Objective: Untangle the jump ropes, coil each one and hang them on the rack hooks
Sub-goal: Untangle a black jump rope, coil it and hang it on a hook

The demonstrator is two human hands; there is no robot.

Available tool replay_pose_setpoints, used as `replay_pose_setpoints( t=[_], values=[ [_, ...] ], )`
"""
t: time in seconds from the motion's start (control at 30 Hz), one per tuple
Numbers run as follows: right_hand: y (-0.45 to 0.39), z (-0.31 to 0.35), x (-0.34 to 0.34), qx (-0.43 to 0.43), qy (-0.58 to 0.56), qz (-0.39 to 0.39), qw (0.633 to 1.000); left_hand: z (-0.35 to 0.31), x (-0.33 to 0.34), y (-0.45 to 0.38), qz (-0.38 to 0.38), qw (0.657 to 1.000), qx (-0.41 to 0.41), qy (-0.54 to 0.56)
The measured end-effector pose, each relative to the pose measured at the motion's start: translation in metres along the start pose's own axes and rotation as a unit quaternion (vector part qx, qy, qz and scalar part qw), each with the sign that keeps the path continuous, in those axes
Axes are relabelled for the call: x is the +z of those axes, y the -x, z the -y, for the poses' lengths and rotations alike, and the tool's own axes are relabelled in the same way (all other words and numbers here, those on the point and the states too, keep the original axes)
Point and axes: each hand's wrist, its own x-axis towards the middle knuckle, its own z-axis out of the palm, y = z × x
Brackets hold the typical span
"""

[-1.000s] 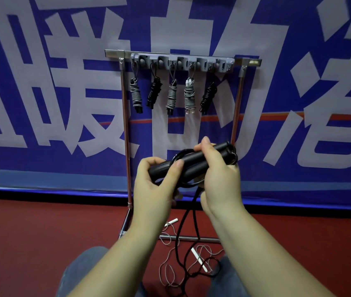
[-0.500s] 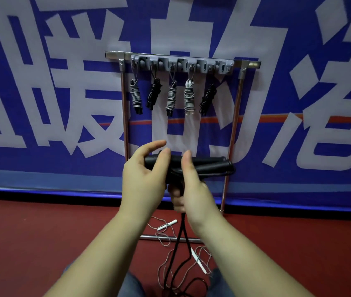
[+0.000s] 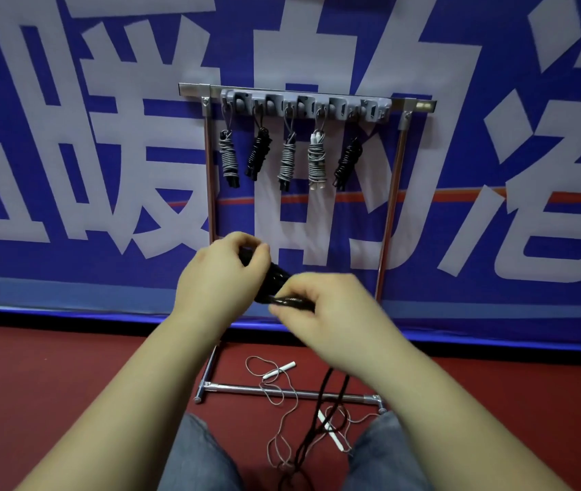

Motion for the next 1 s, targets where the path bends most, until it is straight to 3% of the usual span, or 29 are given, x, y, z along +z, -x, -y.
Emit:
replay_pose_setpoints(
  t=[0.07,0.13,0.2,0.33,0.57,0.73,0.93,1.0],
  values=[
    [-0.005,0.001,-0.010,-0.008,0.007,0.003,1.000,0.003,-0.003,-0.001,0.097,0.994,0.036,-0.027],
    [-0.010,0.000,-0.018,-0.021,0.030,0.028,0.999,0.006,-0.007,0.001,0.202,0.977,0.061,0.020],
    [-0.016,-0.002,-0.025,0.011,0.051,0.060,0.997,0.008,-0.008,0.002,0.246,0.963,0.067,0.091],
    [-0.024,-0.012,-0.028,0.050,0.004,0.162,0.986,0.007,-0.008,0.008,0.278,0.940,0.055,0.189],
    [-0.026,-0.026,-0.029,0.081,-0.194,0.227,0.951,0.006,-0.008,0.012,0.319,0.905,0.031,0.280],
    [-0.029,-0.033,-0.025,0.059,-0.094,0.191,0.975,0.005,-0.010,0.008,0.311,0.930,-0.004,0.194],
    [-0.026,-0.037,-0.011,0.087,-0.178,0.159,0.967,0.000,-0.012,0.014,0.290,0.907,-0.024,0.304],
    [-0.023,-0.035,-0.004,0.087,-0.258,0.144,0.951,-0.001,-0.010,0.018,0.267,0.899,-0.038,0.347]
  ],
)
